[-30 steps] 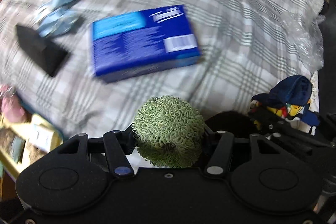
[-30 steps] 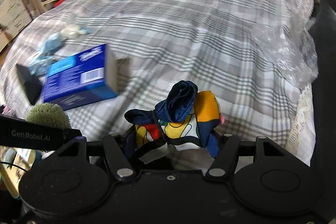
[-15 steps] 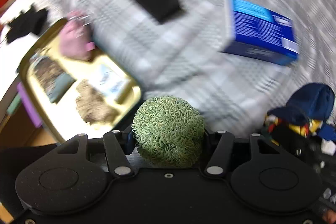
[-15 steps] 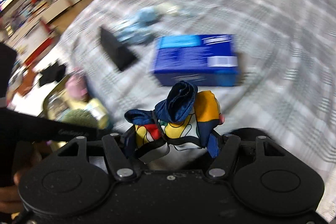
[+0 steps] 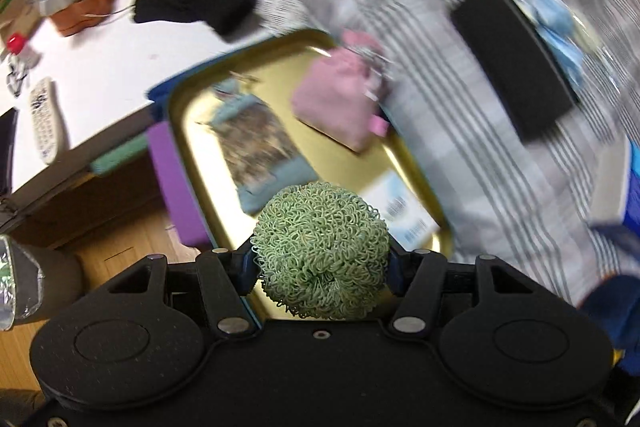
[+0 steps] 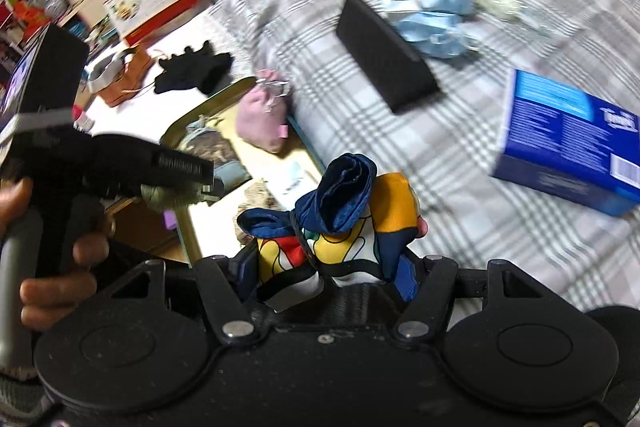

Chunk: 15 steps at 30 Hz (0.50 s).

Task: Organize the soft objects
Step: 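Carry the green scrubber and sock bundle in both tools to the gold tray, then open the left tool to drop the scrubber while the right tool releases the sock bundle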

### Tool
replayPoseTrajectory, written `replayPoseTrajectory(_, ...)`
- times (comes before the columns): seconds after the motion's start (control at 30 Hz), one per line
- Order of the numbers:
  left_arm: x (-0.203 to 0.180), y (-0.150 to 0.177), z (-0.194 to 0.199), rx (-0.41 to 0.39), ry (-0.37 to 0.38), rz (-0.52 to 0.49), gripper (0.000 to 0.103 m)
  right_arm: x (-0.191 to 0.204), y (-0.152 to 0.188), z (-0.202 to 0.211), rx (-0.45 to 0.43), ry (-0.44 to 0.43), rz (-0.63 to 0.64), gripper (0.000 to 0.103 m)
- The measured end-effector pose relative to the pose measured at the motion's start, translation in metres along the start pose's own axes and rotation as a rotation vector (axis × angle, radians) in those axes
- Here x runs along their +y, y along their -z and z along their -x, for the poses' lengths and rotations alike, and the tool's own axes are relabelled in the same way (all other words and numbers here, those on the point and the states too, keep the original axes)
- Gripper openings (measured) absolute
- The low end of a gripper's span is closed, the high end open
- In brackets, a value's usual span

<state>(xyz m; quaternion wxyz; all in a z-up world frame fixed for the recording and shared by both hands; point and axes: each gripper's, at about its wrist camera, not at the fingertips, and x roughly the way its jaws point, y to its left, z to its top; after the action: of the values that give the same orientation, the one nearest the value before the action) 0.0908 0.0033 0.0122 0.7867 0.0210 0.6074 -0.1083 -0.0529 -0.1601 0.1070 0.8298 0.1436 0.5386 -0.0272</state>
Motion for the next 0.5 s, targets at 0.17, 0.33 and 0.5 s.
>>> replayPoseTrajectory(0.17, 0.022, -0.029, -0.005, -0.053, -0.054, 0.076, 0.056, 0.009, -0.007, -0.012, 0.026, -0.022, 0.020, 0.064)
replayPoseTrajectory(0.33, 0.024, -0.054, -0.015, -0.098, -0.087, 0.108, 0.056, 0.016, -0.012, -0.031, 0.062, -0.019, 0.028, 0.064)
replayPoseTrajectory(0.5, 0.019, -0.075, -0.037, -0.087, -0.094, 0.111, 0.056, 0.020, -0.017, -0.049, 0.097, -0.014, 0.038, 0.064)
